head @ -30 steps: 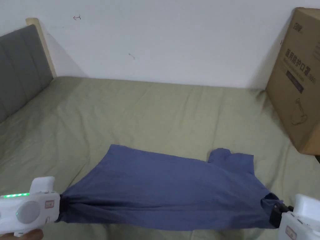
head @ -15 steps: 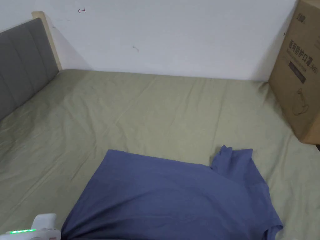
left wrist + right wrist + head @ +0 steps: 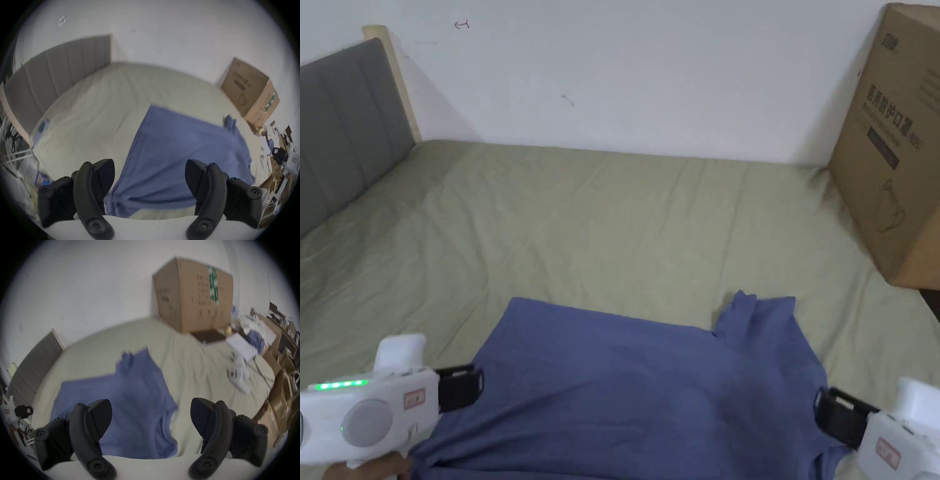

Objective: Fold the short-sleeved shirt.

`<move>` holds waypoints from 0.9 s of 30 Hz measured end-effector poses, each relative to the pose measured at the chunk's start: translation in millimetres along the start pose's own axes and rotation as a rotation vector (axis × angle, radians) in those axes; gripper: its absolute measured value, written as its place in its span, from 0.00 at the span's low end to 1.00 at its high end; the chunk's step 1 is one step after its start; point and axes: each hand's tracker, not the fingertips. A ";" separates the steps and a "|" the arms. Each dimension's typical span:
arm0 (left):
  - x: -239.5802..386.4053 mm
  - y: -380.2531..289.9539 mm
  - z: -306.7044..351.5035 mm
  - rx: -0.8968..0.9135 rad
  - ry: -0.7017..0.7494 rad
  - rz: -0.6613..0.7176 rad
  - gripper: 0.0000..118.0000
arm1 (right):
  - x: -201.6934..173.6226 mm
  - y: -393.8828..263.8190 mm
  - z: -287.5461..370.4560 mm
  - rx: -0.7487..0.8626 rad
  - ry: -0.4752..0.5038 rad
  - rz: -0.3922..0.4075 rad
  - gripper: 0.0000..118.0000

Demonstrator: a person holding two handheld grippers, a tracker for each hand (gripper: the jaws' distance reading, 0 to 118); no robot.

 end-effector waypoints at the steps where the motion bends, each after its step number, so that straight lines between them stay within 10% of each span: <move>1: 10.1 10.5 10.6 0.058 -0.016 -0.012 0.78 | -3.3 11.4 3.8 0.053 0.007 0.017 0.87; 10: 72.1 47.4 68.3 0.521 -0.012 -0.148 0.75 | -45.5 57.6 51.1 0.375 -0.004 0.153 0.85; 12: 79.8 47.1 71.1 0.568 -0.029 -0.180 0.53 | -51.3 58.3 57.4 0.418 -0.005 0.168 0.62; 14: 88.2 44.7 72.5 0.579 -0.041 -0.191 0.01 | -58.4 57.9 61.3 0.456 -0.036 0.197 0.14; 15: 92.1 43.6 72.2 0.582 -0.042 -0.192 0.00 | -60.5 57.7 62.2 0.468 -0.042 0.206 0.00; 27: 95.1 73.5 16.4 0.383 -0.095 -0.131 0.00 | -69.6 66.5 43.4 0.472 -0.022 0.239 0.00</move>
